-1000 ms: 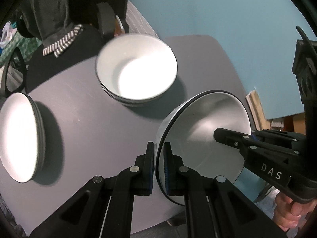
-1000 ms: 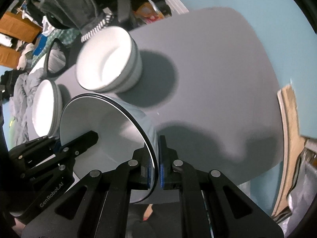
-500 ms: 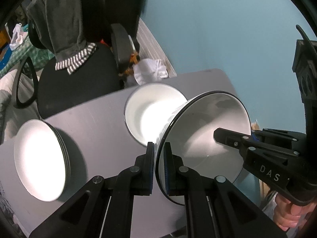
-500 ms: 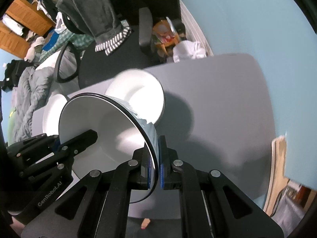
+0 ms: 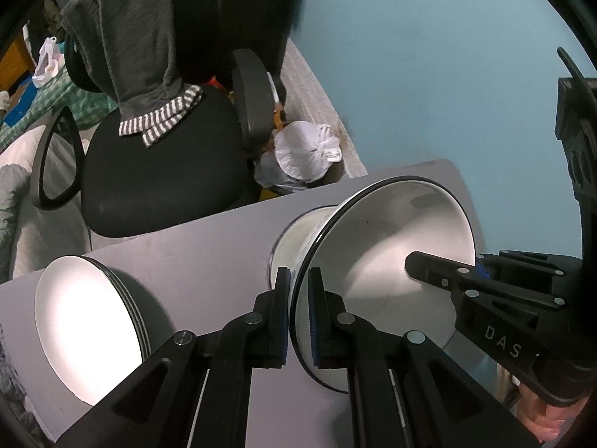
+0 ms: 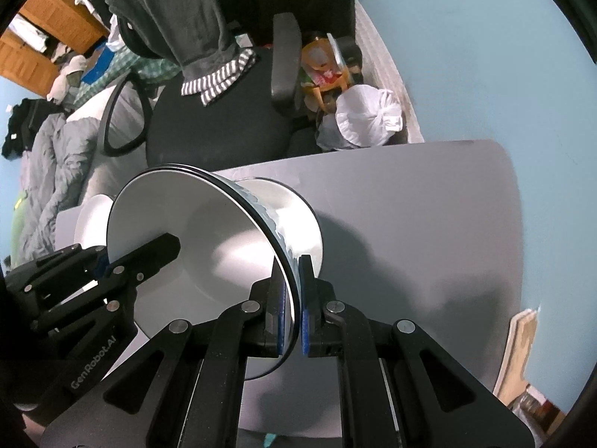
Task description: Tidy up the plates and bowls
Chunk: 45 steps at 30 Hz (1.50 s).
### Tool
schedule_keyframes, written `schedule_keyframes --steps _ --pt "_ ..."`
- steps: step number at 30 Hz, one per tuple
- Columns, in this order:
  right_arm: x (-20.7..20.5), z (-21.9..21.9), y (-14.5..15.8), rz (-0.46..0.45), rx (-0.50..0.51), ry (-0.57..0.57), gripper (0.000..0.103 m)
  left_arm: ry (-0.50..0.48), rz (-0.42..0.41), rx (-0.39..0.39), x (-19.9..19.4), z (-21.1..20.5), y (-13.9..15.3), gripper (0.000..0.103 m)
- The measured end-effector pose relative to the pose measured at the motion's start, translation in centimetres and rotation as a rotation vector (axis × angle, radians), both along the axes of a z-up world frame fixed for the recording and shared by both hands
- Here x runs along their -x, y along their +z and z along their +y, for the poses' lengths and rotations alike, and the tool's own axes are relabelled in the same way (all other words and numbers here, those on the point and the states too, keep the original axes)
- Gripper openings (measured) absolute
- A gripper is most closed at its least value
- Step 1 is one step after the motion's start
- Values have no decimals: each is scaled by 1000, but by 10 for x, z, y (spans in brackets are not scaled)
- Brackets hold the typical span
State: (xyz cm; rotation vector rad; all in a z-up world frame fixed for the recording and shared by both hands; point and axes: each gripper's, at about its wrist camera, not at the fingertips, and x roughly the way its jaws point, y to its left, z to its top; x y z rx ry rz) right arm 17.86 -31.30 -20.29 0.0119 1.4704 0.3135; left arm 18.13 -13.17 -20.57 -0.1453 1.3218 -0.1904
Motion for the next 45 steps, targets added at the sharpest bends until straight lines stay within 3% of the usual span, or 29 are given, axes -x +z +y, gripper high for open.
schedule_keyframes --steps 10,24,29,33,38,41,45 --pt "-14 7 -25 69 9 31 7 39 62 -27 -12 2 -25 8" --pt "-23 6 -40 115 17 35 7 14 75 -64 -18 -7 -34 8" --pt "-23 5 -43 128 21 31 7 -5 94 -92 -19 -10 -38 13" --pt "-21 7 -42 116 31 53 8 12 78 -68 -18 -7 -35 28" --pt "-20 8 -42 120 44 51 8 0 49 -77 -16 -10 -28 30" --pt "-19 8 -38 119 37 40 13 5 43 -80 -15 -10 -26 30" --pt "-16 11 -34 107 41 37 22 24 31 -87 -13 -8 -23 38"
